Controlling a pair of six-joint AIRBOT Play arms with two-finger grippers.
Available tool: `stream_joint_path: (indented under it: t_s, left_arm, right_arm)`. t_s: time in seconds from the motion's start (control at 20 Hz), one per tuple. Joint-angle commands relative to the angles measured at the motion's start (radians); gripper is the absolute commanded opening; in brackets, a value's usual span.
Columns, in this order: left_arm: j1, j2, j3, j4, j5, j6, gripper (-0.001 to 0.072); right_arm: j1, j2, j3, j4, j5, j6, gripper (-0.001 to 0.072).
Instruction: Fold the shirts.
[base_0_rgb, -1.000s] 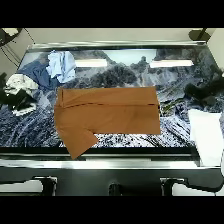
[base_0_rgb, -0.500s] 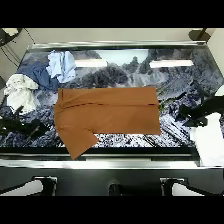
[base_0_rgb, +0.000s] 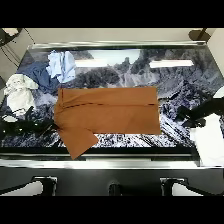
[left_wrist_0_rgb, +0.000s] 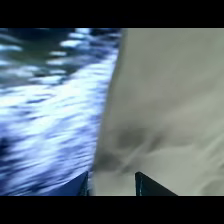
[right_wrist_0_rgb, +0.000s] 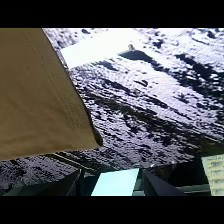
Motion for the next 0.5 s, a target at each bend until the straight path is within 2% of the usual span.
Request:
stream_joint_path:
  t_s: [0.0,0.1,0.15,0.2,0.45]
  left_arm:
    - [-0.043,-0.027,-0.006,0.000,0.077,-0.011,0.0278]
    - [-0.048,-0.026,-0.005,0.000,0.107,-0.025,0.0181]
    - [-0.048,-0.026,-0.005,0.000,0.108,-0.025,0.0062]
    - [-0.048,-0.026,-0.005,0.000,0.107,-0.025,0.0031]
    - [-0.048,-0.026,-0.005,0.000,0.071,-0.025,0.0031]
  right_arm:
    - [0.000,0.001,-0.008,0.001,0.010,-0.005,0.0436]
    - [0.001,0.001,-0.061,0.021,0.014,-0.011,0.0449]
    - [0.001,0.001,-0.108,0.053,0.000,-0.022,0.0472]
    - [0.001,0.000,-0.156,0.088,-0.027,-0.035,0.0479]
    - [0.001,-0.026,-0.335,0.279,-0.210,-0.070,0.0494]
